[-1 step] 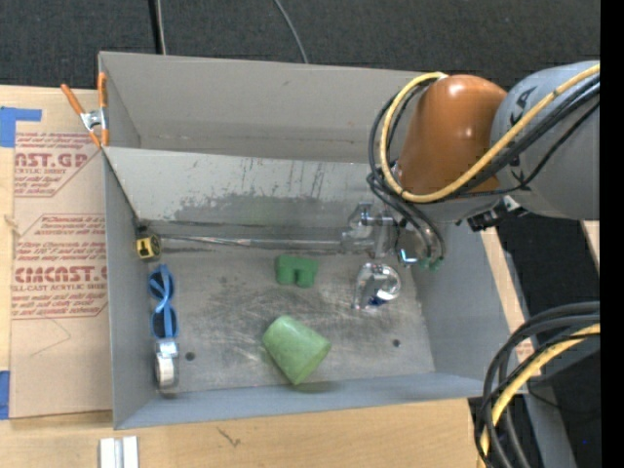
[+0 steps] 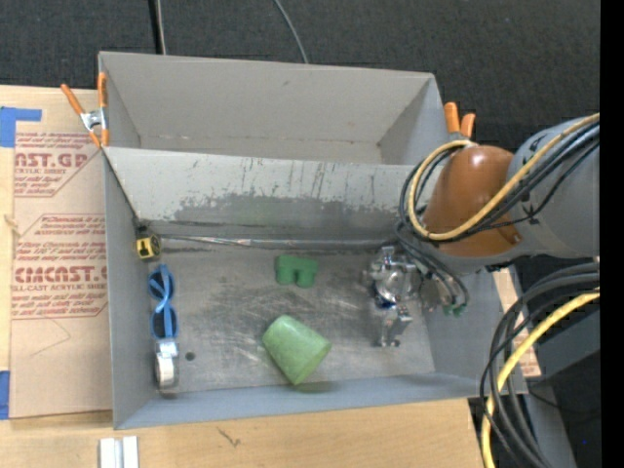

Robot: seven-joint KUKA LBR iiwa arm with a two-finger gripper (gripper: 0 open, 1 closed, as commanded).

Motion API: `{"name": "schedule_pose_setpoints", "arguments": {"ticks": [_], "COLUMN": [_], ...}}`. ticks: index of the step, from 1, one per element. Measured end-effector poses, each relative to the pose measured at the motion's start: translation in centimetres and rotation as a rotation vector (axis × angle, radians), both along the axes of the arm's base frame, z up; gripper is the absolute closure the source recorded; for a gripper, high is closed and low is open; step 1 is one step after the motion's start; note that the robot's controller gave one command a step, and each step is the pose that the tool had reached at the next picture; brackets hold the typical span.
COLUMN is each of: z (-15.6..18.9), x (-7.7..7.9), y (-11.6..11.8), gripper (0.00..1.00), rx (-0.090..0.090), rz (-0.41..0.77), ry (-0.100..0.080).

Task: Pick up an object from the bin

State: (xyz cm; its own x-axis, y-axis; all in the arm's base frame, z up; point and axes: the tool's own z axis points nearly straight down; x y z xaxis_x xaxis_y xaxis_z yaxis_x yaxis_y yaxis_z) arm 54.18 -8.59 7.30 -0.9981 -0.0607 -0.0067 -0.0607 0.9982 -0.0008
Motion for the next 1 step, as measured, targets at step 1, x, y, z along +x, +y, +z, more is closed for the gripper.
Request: {"name": "schedule_pose_setpoints", "arguments": {"ticks": [1], "z": [-0.08], "x": [3.39], "y": [-2.71], "gripper": [0.0], "rx": [0.001], "rz": [0.09], "ry": [0.0]}}
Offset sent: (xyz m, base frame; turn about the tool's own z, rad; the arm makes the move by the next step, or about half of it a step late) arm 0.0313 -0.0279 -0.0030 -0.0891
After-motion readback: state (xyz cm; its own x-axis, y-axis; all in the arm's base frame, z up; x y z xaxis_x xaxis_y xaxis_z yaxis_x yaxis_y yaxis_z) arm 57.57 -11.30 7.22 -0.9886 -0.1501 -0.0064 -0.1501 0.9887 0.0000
